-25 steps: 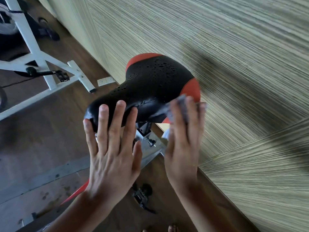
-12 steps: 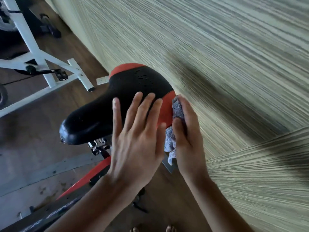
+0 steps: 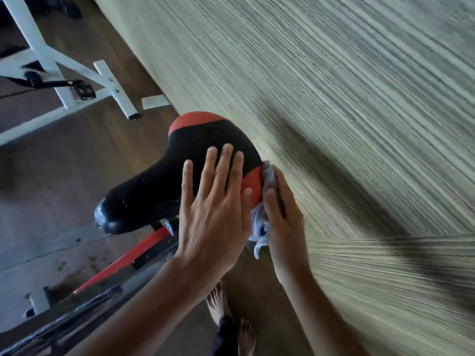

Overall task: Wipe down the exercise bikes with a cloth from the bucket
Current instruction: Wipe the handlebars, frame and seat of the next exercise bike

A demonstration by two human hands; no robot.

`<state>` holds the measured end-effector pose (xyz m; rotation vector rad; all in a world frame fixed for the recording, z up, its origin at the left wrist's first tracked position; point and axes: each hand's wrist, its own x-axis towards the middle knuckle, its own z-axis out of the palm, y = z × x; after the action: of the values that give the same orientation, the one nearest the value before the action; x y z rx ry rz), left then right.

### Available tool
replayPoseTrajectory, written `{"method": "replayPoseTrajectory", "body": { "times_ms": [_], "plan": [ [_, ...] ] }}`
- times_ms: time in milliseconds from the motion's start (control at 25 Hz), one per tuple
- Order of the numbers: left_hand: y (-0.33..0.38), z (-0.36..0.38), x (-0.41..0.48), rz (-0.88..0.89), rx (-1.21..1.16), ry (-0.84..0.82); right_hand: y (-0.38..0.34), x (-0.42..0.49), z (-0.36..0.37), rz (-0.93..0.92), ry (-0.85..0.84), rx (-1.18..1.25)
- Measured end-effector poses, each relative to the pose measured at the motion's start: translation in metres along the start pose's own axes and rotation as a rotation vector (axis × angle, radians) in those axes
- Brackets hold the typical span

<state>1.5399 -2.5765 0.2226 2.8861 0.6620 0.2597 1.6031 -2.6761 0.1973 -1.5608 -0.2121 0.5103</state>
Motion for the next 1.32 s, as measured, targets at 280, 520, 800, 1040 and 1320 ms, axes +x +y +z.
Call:
{"method": "replayPoseTrajectory", "body": {
  "times_ms": [280,520,800,1040,1320],
  "plan": [
    [0.009,-0.013,0.015,-0.087,-0.036,-0.071,-0.017,0.021,-0.007,0.087,-0.074,-0.007],
    [-0.005,-0.021,0.043,-0.189,-0.017,-0.155,-0.028,0.093,0.001,0.193,-0.214,0.037],
    [-0.001,-0.023,0.044,-0.239,-0.025,-0.168,-0.052,0.156,0.035,0.144,-0.494,-0.177],
    [0.000,-0.025,0.046,-0.254,-0.013,-0.164,-0.069,0.173,0.050,0.138,-0.634,-0.287],
    [0.000,-0.025,0.046,-0.240,-0.027,-0.147,-0.081,0.209,0.081,0.135,-0.902,-0.432]
  ]
}}
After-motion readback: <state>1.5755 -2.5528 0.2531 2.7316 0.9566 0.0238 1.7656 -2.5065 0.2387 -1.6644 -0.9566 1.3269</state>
